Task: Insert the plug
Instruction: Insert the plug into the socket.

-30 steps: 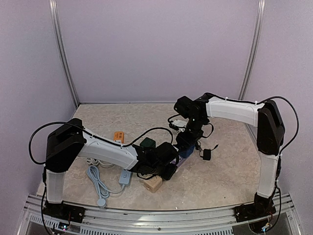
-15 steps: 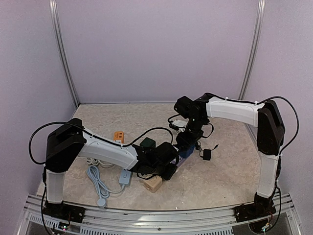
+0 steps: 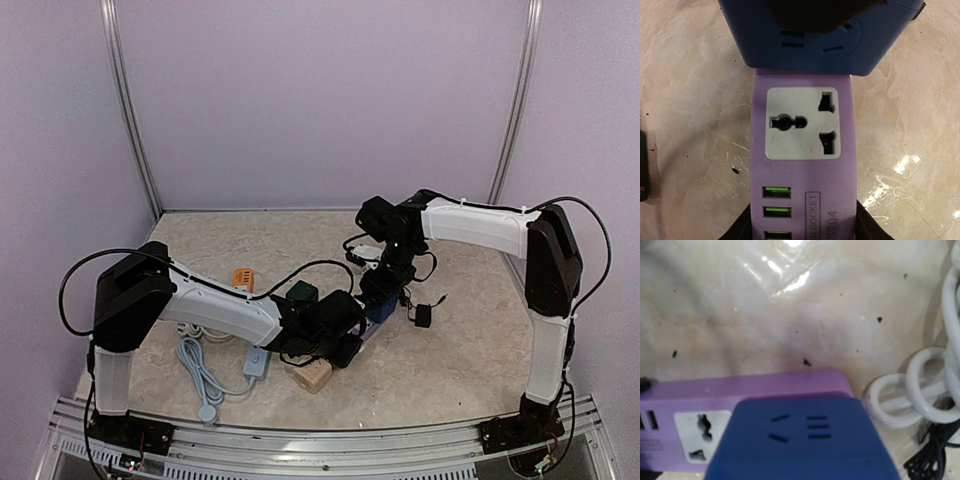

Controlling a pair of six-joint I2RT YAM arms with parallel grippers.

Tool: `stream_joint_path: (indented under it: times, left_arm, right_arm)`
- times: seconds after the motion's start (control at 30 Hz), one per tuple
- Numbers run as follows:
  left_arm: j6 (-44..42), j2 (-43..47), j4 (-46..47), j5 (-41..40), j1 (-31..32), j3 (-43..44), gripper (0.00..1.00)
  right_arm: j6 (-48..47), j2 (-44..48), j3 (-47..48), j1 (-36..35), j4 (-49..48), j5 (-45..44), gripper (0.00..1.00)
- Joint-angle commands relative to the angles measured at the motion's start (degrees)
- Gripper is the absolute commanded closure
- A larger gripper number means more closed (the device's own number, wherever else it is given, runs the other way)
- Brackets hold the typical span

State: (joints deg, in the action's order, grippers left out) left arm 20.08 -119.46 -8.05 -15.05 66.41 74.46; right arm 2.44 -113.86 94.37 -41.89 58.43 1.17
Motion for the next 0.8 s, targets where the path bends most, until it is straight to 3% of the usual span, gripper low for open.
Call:
stream_joint_path:
  times: [0.0, 0.37, 0.6, 0.77]
  left_arm:
    - [1.45, -0.51, -1.26, 0.01, -0.67, -1.17, 0.80]
    - [1.28, -0.36, -0.53, 0.28, -0.63, -1.42, 0.80]
    - [1.71, 0.01, 0.11, 0.46, -0.67, -2.27, 0.80]
    - [1.73, 0.36, 0.27, 0.33, -0.64, -2.47, 0.80]
  right_arm:
    - [0.23, -1.39, 0.20, -0.81, 4.06, -0.10, 0.99]
    - [0.49, -2.63, -0.09, -0.90, 1.09, 2.14, 0.99]
    - [1.33, -1.28, -5.31, -0.86, -1.42, 1.30, 0.99]
    - [0.89, -3.64, -1.75, -0.87, -0.37, 2.93, 0.99]
